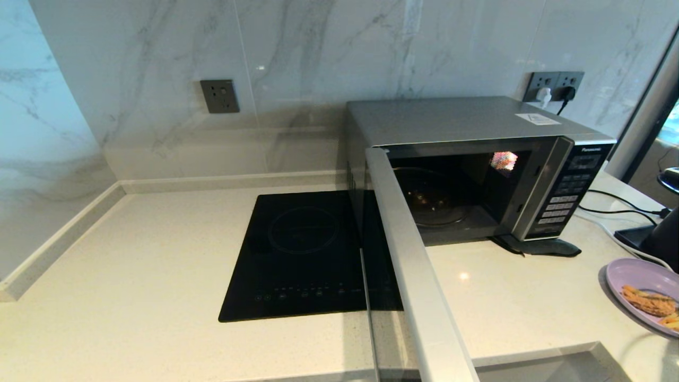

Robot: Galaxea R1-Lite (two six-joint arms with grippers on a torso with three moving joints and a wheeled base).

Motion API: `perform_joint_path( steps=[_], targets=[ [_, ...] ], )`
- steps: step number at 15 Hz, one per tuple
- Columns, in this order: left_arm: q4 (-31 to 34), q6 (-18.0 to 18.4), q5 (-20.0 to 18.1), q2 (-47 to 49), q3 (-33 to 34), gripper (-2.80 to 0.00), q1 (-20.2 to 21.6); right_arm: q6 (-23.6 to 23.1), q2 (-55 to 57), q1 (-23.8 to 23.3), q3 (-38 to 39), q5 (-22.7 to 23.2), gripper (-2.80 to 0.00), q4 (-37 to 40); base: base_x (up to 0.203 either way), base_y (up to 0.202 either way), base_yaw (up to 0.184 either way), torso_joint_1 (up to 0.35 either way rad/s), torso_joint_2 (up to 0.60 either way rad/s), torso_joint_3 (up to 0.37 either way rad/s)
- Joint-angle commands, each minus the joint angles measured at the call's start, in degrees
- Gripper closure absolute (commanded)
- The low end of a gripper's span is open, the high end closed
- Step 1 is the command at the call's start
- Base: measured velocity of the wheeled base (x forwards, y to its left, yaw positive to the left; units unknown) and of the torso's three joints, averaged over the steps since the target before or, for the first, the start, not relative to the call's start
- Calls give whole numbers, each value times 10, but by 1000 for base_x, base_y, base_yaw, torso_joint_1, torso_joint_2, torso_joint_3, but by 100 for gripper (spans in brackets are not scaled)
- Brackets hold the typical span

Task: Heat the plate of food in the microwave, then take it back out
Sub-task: Put the plate in the microwave oven

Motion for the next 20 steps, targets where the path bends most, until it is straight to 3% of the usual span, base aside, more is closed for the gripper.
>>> perform_joint_path(
  steps=[1, 20],
  targets=[
    [0, -1, 0, 1, 0, 0, 0, 3, 28, 1, 1, -8, -280, 3, 0, 0, 0, 0, 0, 0],
    [0, -1, 0, 1, 0, 0, 0, 11, 77, 12, -5, -34, -280, 2, 0, 0, 0, 0, 0, 0]
  ],
)
